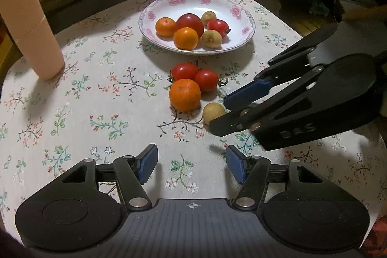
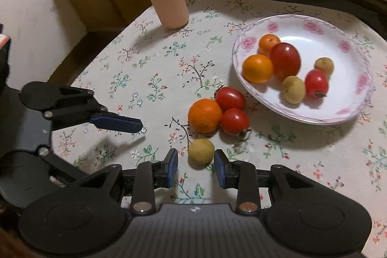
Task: Organize fruits
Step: 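Grasp a tan fruit with the right tool while the left tool grasps an orange mandarin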
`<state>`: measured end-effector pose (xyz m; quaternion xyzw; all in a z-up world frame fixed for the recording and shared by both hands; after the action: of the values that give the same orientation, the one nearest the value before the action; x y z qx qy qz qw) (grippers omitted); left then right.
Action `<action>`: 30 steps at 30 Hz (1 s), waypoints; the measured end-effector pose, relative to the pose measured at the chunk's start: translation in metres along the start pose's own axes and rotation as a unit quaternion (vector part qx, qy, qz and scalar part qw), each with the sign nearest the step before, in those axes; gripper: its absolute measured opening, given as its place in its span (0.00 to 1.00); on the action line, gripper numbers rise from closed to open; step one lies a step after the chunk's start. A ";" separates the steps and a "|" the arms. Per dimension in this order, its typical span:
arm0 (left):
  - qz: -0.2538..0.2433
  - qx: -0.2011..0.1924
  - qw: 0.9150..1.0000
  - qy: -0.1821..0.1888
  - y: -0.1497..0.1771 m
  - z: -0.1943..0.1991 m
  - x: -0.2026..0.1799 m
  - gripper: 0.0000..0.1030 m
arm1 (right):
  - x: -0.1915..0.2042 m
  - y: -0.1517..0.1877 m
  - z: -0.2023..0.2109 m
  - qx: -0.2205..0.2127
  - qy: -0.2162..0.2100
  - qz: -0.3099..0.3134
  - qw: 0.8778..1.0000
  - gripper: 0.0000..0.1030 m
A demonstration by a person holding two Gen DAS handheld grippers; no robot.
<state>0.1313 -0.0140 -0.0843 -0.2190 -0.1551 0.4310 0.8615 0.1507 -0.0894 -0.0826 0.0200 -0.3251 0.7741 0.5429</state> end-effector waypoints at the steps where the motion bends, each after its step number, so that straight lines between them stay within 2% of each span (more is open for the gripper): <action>1: -0.001 0.000 1.000 -0.001 0.000 0.000 0.000 0.68 | 0.000 -0.001 -0.004 0.001 0.007 0.003 1.000 0.34; 4: -0.001 -0.001 1.000 -0.004 0.000 -0.001 0.001 0.68 | -0.004 -0.001 -0.009 0.003 0.011 0.000 1.000 0.34; 8: -0.002 -0.007 1.000 -0.006 -0.007 -0.003 0.000 0.68 | -0.005 -0.001 -0.006 0.004 0.008 -0.004 1.000 0.28; 15: -0.014 -0.013 1.000 -0.015 -0.022 -0.013 -0.008 0.68 | -0.021 0.002 0.023 -0.006 0.027 -0.018 0.999 0.28; 22: 0.000 -0.010 0.999 -0.031 -0.039 -0.032 -0.009 0.68 | -0.042 0.012 0.037 -0.005 0.037 -0.043 0.998 0.28; 26: 0.003 -0.011 0.999 -0.041 -0.048 -0.041 -0.010 0.60 | -0.049 0.017 0.041 0.000 0.038 -0.050 0.998 0.28; 28: 0.004 -0.010 0.999 -0.047 -0.050 -0.044 -0.011 0.49 | -0.053 0.017 0.043 -0.001 0.038 -0.054 0.998 0.28; 30: 0.008 -0.009 0.999 -0.045 -0.050 -0.046 -0.011 0.46 | -0.054 0.016 0.045 -0.003 0.038 -0.055 0.998 0.28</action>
<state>0.1796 -0.0608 -0.0992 -0.2079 -0.1958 0.4457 0.8484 0.1444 -0.1608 -0.0755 0.0065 -0.3053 0.7424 0.5963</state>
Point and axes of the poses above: each gripper's, at about its wrist camera, not at the fingertips, and z roughly against the way its jaws point, x to its left, y to its underside, the point moved 7 cm from there along -z, roughly the way its jaws point, and after that the axes turned 8 degrees about -y, right-handed, at the moved point
